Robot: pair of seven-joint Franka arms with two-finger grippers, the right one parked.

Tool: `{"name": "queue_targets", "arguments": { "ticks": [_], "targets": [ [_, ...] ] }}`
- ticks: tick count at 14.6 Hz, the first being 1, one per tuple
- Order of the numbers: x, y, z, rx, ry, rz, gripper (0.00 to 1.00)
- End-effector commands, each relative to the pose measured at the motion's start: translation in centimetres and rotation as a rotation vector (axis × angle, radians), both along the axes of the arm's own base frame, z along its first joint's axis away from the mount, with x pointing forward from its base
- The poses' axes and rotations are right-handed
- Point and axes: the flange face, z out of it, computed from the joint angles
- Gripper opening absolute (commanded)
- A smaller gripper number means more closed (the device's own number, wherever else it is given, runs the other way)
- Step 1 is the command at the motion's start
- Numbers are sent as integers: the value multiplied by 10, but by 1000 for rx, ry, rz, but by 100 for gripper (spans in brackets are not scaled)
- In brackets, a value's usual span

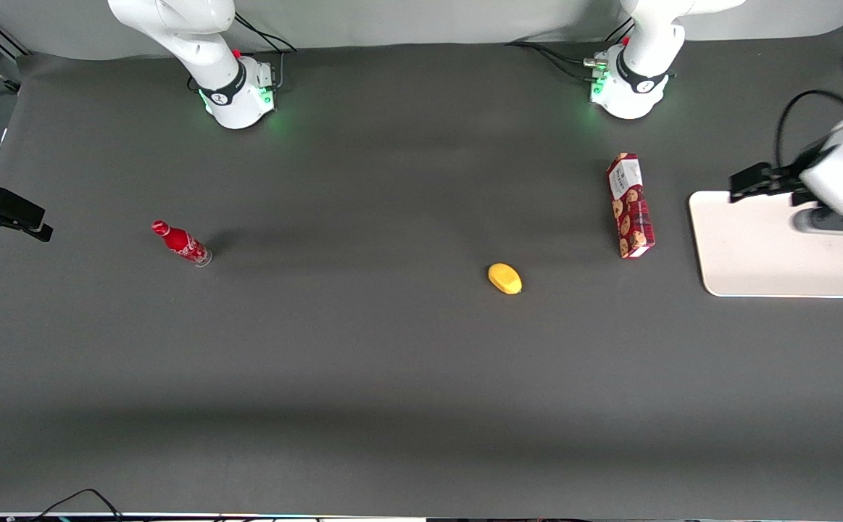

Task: Place red cookie box on tray
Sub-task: 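Move the open left gripper down over the red plaid cookie box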

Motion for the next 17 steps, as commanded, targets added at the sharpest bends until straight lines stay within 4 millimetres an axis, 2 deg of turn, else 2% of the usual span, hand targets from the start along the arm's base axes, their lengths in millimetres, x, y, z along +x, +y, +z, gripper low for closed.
{"name": "queue_targets", "arguments": {
  "ticks": [1,6,8,11,13,17],
  "targets": [
    [-49,-12,-62,11,-18,23,100],
    [-87,-19,-156,-8,-37,44,100],
    [-104,-32,-191,0,-66,27,100],
    [-132,-39,-237,15,-98,35,100],
    [-150,-38,-263,19,-135,31,100],
    [-171,-36,-301,16,-176,25,100]
  ]
}}
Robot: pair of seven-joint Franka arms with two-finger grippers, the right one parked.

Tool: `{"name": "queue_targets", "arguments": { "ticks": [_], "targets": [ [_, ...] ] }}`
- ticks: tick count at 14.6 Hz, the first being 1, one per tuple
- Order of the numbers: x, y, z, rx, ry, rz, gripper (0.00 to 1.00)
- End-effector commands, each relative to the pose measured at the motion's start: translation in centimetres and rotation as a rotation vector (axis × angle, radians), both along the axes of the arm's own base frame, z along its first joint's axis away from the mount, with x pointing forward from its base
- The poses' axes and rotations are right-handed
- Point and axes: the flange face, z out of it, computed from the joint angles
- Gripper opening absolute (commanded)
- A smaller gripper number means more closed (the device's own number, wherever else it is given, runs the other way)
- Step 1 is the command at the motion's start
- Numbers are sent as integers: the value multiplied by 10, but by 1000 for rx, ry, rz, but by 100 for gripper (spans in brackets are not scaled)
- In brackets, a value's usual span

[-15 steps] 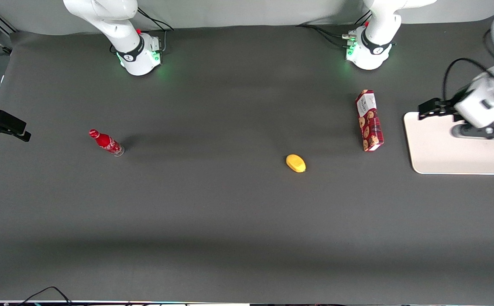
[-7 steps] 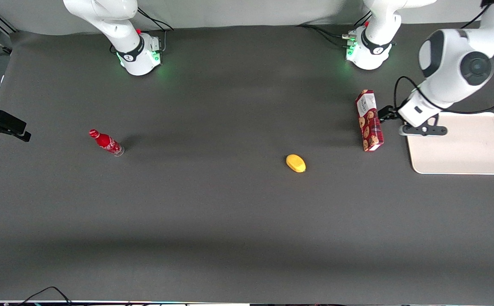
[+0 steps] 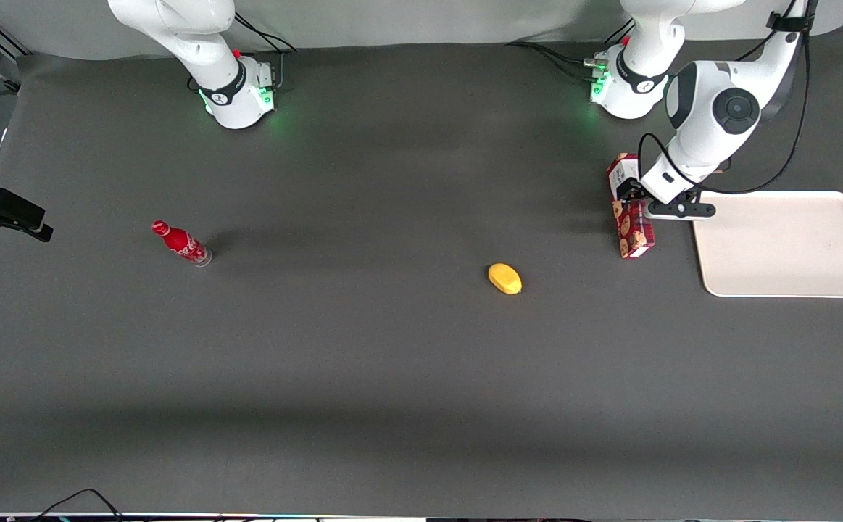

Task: Place red cookie box on tray
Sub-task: 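Close the left gripper around the cookie box's upper end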

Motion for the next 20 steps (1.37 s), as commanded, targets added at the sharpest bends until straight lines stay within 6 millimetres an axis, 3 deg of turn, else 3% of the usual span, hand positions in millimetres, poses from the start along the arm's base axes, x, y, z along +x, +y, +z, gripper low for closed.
{"name": "queue_targets", "arguments": {
  "ticks": [1,6,9,10,11,14,15,20],
  "targets": [
    [-18,1,-28,-6,-46,19,100],
    [-21,-1,-46,-16,-55,34,97],
    [-22,-1,-51,-18,-46,39,74],
    [-23,-1,-53,-17,-38,37,73],
    [-23,-1,-54,-17,-32,39,66],
    [-24,0,-55,-16,-26,43,8],
    [-23,-1,-54,-16,-23,46,0],
    [-11,-4,-41,-15,-16,71,0]
  ]
}}
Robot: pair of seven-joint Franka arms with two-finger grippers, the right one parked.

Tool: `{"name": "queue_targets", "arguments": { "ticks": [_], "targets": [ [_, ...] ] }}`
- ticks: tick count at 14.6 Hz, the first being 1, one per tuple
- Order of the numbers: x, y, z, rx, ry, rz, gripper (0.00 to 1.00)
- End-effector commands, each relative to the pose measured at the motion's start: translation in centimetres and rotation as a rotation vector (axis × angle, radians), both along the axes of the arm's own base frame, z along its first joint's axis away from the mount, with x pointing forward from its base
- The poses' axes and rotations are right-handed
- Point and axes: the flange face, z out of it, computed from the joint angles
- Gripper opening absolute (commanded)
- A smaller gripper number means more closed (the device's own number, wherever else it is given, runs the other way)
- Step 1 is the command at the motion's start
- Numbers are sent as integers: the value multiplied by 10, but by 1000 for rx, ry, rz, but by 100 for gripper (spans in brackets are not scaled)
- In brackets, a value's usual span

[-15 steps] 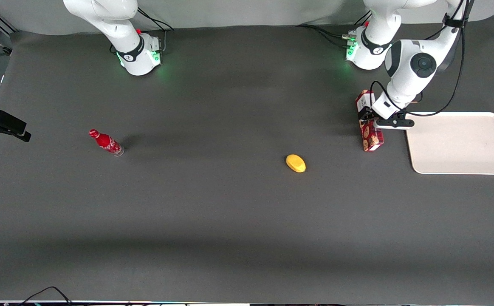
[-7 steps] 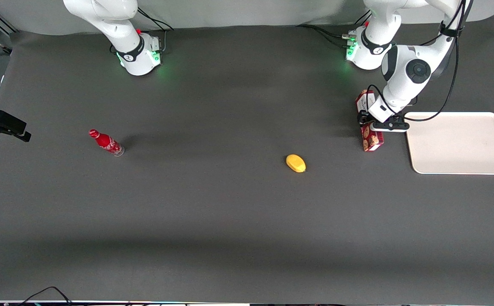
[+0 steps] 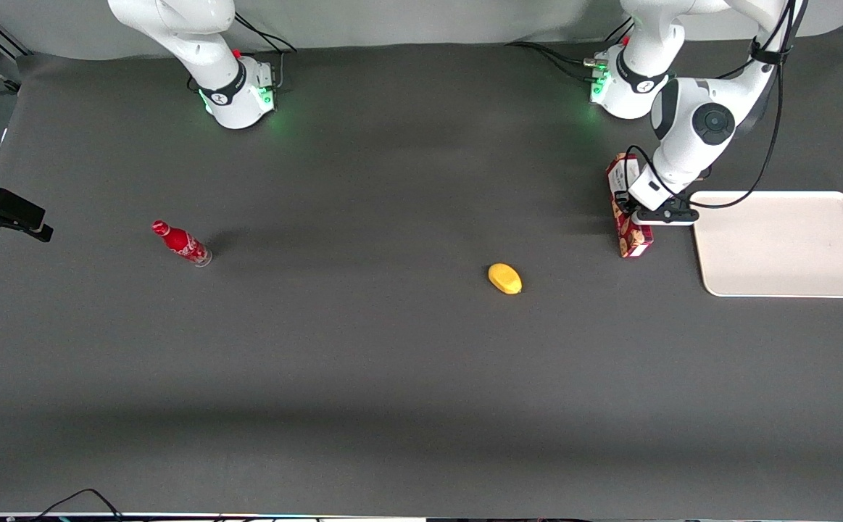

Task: Place red cookie box on tray
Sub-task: 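Close the left gripper around the cookie box's upper end, then lift the cookie box with the left gripper and carry it over the tray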

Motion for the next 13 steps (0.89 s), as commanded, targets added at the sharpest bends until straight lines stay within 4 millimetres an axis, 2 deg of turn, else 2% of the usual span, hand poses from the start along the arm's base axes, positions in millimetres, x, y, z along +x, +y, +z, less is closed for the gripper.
{"name": "queue_targets", "arguments": {
  "ticks": [1,4,7,8,10,11,13],
  "targets": [
    [8,-4,20,4,18,21,0],
    [46,-9,74,5,66,23,0],
    [92,-15,156,-4,106,12,0],
    [106,-9,184,-10,114,24,0],
    [127,-10,236,-10,101,10,0],
    [137,0,262,-15,101,15,0],
    [153,28,297,-33,119,21,0]
  ]
}}
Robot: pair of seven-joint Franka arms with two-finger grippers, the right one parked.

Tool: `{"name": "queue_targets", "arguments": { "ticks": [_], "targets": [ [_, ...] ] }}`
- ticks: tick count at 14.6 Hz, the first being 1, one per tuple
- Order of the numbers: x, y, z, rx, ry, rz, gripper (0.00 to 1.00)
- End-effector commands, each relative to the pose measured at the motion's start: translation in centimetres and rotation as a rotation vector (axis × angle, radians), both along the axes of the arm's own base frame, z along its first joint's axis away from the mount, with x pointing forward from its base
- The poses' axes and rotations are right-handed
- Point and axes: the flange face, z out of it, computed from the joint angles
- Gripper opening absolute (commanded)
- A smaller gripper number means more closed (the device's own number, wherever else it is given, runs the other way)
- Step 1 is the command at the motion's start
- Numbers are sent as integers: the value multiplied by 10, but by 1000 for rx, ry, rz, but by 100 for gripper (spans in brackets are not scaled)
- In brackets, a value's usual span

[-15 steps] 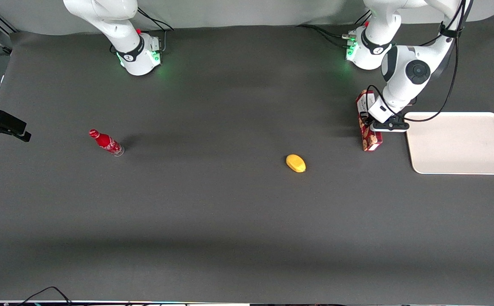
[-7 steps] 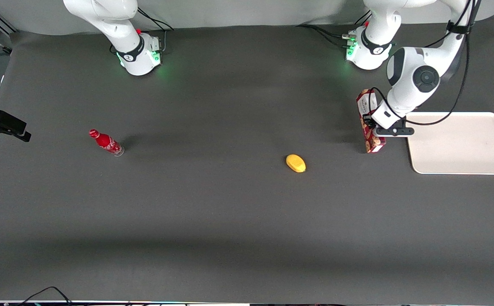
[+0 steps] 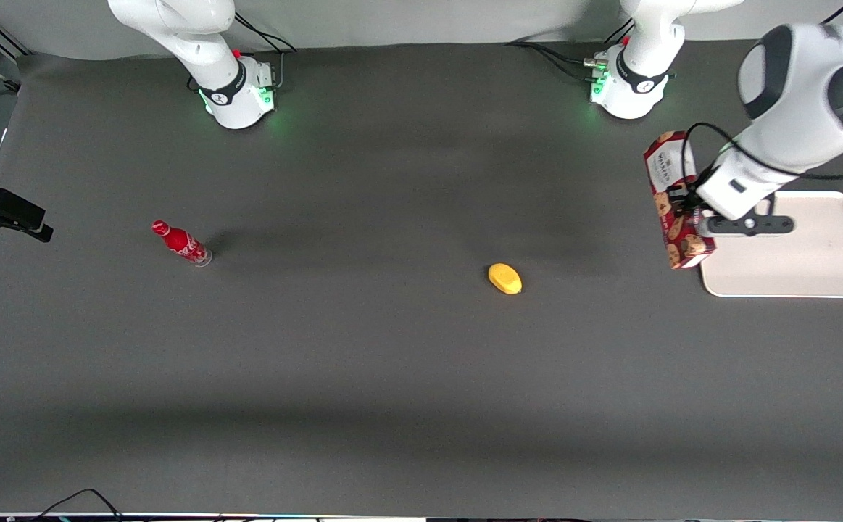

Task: Place red cookie box on tray
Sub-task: 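Lift the cookie box with the left gripper and carry it over the tray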

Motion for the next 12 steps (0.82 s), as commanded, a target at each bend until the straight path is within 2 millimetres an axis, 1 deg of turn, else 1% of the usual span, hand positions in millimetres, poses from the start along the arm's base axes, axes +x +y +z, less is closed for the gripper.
{"name": "queue_targets", "arguments": {
  "ticks": [1,3,4,6,7,9,11,12],
  "targets": [
    [32,51,56,-32,29,-18,0],
    [39,104,67,-41,3,-45,0],
    [39,131,66,-21,3,-63,0],
    [39,181,77,22,-18,-120,0],
    [35,210,82,21,-30,-140,0],
    [25,264,85,23,-37,-186,0],
    [16,321,85,35,-36,-236,0],
    [12,345,84,39,-34,-265,0]
  ]
}}
